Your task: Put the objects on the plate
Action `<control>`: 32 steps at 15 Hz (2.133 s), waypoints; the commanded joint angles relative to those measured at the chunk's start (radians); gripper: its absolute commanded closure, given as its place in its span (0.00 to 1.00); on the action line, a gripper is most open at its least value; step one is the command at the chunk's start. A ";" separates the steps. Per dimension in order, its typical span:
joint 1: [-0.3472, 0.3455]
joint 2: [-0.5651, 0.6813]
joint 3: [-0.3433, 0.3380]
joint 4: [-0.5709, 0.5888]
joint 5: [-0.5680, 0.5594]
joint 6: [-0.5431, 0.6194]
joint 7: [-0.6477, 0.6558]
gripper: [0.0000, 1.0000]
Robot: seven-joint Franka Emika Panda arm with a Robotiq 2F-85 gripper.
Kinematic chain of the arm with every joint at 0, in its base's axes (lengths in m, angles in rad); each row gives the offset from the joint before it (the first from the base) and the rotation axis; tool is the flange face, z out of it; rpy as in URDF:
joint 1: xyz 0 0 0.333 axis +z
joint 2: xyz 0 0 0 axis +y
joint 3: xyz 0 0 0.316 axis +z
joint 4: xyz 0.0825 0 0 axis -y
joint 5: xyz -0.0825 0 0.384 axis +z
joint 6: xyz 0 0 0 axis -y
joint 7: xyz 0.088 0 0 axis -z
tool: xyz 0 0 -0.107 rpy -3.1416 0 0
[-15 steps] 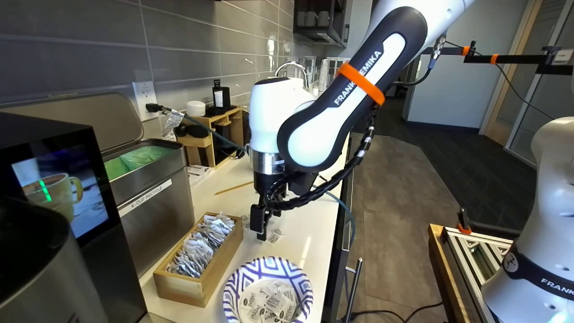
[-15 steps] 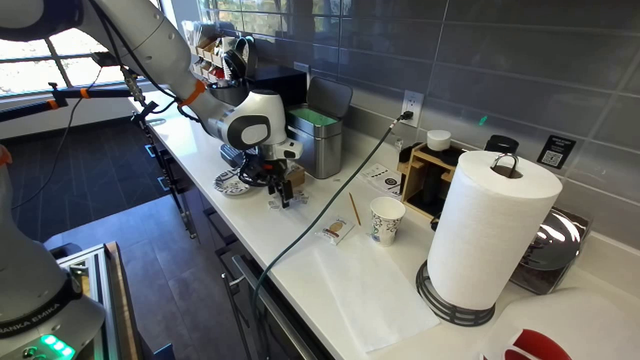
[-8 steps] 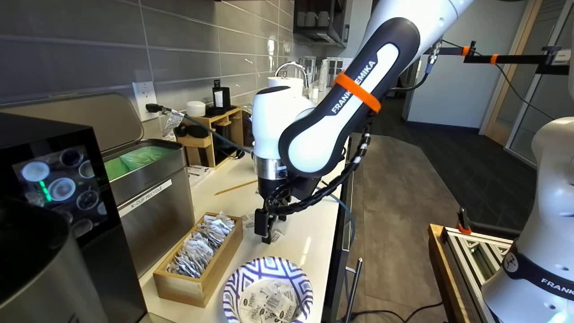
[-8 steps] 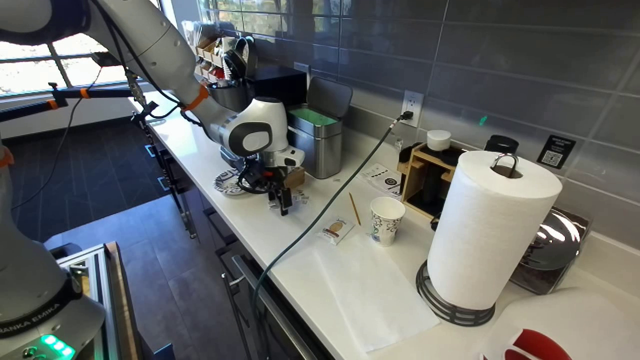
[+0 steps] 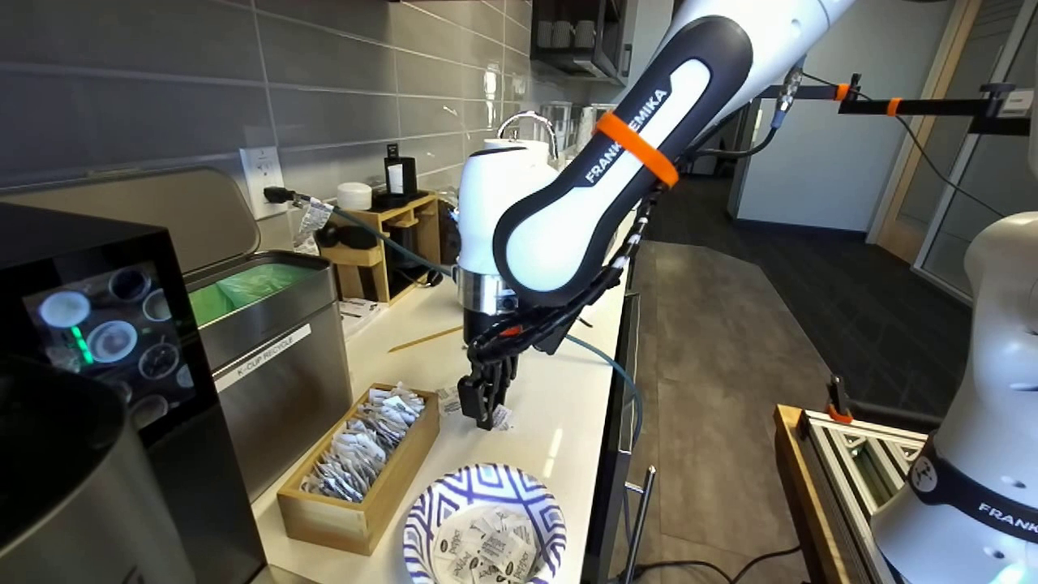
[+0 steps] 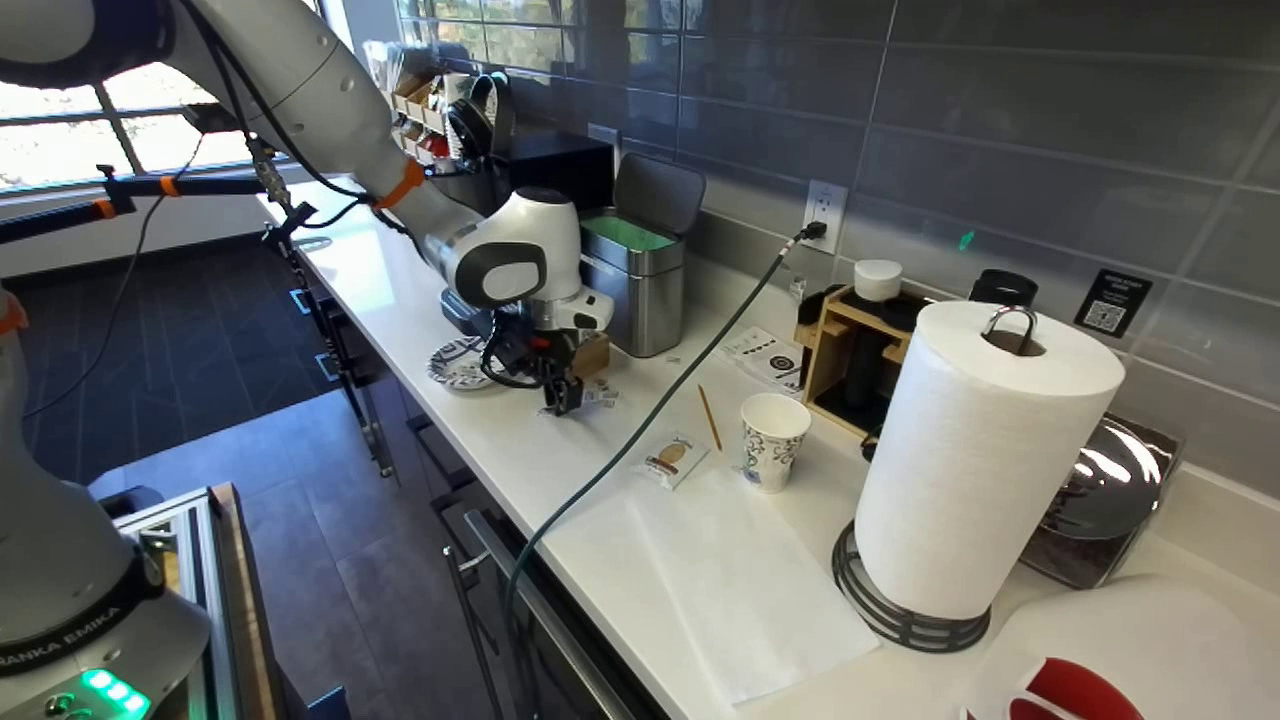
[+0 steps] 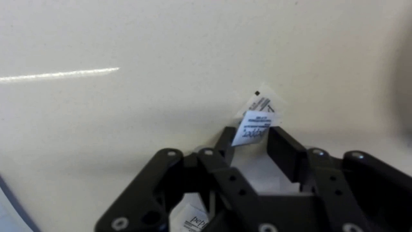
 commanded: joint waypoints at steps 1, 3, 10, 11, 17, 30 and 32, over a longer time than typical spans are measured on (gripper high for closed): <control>-0.024 -0.003 0.014 -0.011 0.046 -0.017 -0.036 0.97; -0.031 -0.022 0.010 -0.021 0.055 -0.016 -0.037 1.00; -0.071 -0.101 0.057 -0.074 0.125 -0.012 -0.250 1.00; -0.069 -0.109 0.070 -0.075 0.127 -0.023 -0.304 1.00; -0.037 -0.167 0.139 -0.089 0.122 -0.077 -0.534 1.00; 0.058 -0.190 0.185 -0.024 0.134 -0.185 -0.964 1.00; 0.058 -0.180 0.190 -0.003 0.158 -0.215 -1.048 0.72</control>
